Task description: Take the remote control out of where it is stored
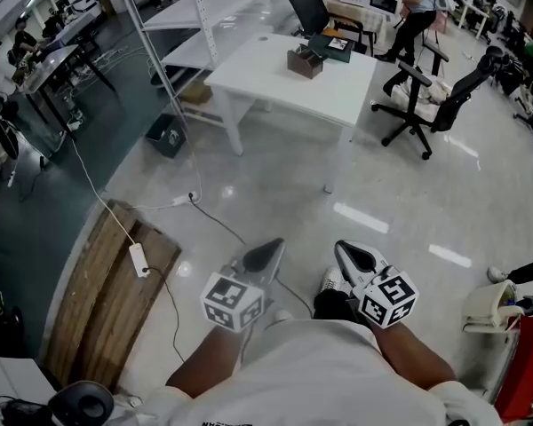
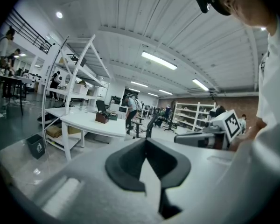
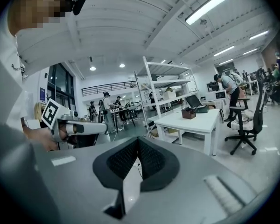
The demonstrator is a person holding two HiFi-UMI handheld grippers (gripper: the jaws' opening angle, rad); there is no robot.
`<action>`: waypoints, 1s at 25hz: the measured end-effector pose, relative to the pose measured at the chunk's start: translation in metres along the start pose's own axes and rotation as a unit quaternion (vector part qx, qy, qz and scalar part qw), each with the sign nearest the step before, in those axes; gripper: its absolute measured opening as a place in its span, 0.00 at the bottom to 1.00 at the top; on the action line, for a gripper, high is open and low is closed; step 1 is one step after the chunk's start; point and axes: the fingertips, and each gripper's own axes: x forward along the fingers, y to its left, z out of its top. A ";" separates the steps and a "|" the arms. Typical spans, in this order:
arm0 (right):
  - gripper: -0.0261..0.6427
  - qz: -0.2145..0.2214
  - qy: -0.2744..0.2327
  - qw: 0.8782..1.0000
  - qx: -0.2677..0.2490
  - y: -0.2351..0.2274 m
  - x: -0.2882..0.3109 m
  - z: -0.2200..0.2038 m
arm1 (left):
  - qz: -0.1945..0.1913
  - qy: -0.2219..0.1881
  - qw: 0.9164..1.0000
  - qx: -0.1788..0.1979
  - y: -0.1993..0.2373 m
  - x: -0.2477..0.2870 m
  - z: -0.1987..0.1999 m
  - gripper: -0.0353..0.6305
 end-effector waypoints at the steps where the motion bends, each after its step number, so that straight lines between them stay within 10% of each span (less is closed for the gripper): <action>1: 0.05 -0.002 0.000 1.000 0.004 -0.004 0.002 0.001 | 0.001 0.001 1.000 -0.002 0.002 0.002 -0.001 0.06; 25: 0.05 0.048 -0.010 0.999 -0.007 -0.167 0.133 0.082 | 0.039 0.008 0.999 -0.013 0.113 0.173 0.064 0.06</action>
